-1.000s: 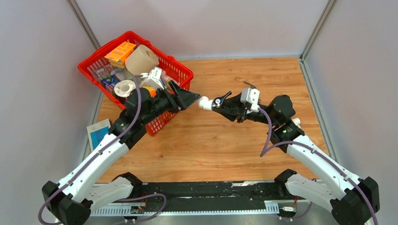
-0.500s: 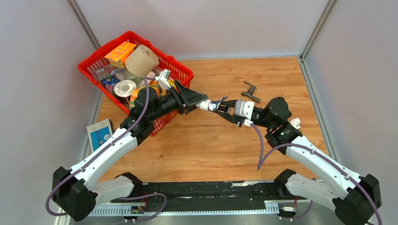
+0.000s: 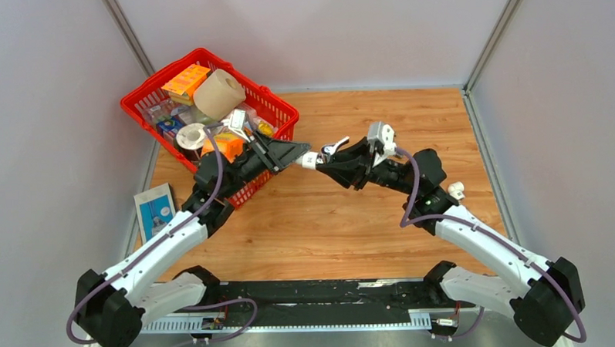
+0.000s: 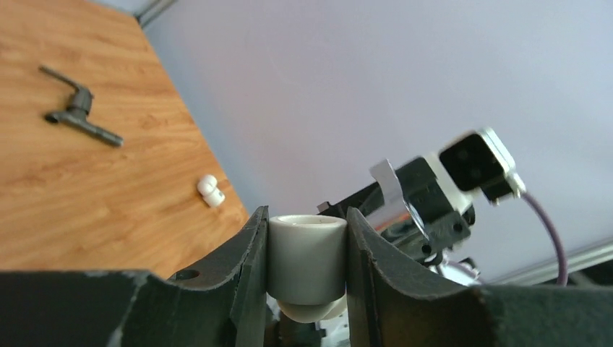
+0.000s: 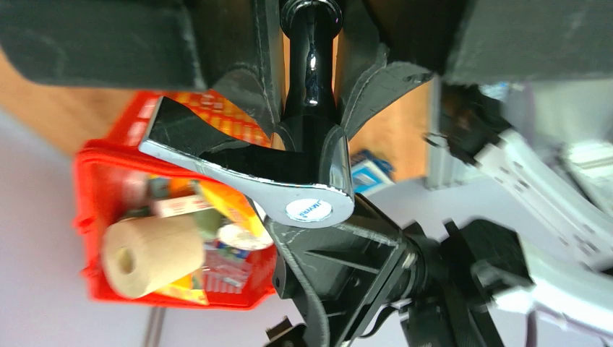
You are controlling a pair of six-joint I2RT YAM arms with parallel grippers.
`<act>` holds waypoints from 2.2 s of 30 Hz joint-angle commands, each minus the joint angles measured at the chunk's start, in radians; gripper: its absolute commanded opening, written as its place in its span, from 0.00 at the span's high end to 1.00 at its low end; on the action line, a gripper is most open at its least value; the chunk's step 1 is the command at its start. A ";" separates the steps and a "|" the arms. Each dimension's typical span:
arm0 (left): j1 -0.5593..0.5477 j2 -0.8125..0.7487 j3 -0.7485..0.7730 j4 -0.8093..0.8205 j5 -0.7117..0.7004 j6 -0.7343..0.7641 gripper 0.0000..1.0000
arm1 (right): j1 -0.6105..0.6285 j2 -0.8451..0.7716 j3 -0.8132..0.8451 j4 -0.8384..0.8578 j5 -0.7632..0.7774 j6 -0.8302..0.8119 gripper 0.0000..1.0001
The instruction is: Install the water faucets
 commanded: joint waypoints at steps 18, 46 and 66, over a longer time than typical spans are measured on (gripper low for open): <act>-0.147 -0.306 -0.078 -0.249 0.135 1.793 1.00 | -0.086 0.335 0.181 -0.084 -0.246 1.203 1.00; 0.112 -0.014 0.381 -0.667 0.308 0.609 0.14 | -0.090 -0.029 0.059 -0.019 -0.252 -0.359 1.00; 0.118 0.106 0.292 -0.343 0.702 0.410 0.18 | -0.087 -0.024 0.094 -0.035 -0.358 -0.451 1.00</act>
